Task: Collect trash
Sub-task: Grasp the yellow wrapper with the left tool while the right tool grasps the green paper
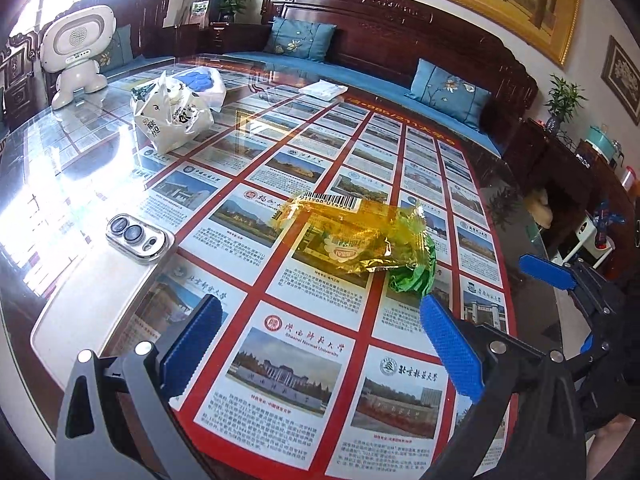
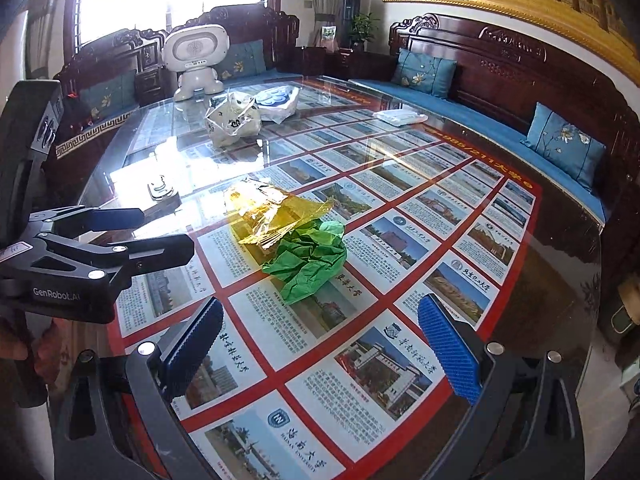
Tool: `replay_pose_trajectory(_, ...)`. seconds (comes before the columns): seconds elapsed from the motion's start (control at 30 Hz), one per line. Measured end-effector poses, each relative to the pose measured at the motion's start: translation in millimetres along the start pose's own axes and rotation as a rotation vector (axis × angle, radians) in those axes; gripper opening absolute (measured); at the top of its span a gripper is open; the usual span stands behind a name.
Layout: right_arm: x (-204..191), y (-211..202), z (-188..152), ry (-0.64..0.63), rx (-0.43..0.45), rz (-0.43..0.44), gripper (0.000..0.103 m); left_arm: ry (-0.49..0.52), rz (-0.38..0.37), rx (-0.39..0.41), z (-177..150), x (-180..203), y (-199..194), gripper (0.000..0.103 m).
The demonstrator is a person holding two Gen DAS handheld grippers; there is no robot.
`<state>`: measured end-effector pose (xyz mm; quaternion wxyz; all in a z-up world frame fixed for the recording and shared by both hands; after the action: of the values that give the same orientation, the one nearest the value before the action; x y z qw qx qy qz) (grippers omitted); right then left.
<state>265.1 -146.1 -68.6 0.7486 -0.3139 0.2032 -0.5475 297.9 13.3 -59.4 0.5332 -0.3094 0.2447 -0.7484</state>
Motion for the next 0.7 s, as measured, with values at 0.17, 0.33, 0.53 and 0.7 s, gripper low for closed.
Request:
replay_pose_trajectory(0.17, -3, 33, 12, -0.043, -0.056, -0.001, 0.094, 0.03, -0.012, -0.012, 5, -1, 11, 0.099)
replay_pose_trajectory(0.33, -2, 61, 21, -0.051, -0.101, -0.008, 0.094, 0.033, -0.008, -0.022, 7, -6, 17, 0.099)
replay_pose_trajectory(0.53, -5, 70, 24, -0.088, -0.15, -0.014, 0.063, 0.05, -0.011, -0.03, 14, -5, 23, 0.099)
replay_pose_trajectory(0.7, 1, 69, 23, -0.083, -0.156, -0.008, 0.051, 0.082, -0.04, -0.032, 27, 6, 32, 0.099)
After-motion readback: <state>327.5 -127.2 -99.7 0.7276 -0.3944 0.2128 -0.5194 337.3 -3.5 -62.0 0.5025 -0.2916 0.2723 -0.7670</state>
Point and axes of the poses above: each gripper's, at about its wrist camera, not at the fingertips, and y roughly the way its jaws point, x to its right, z to its top, the point moved 3 cm from there along y, roughly the way its jaws point, and after that the axes turned 1 degree about y, right-handed, at the moved point
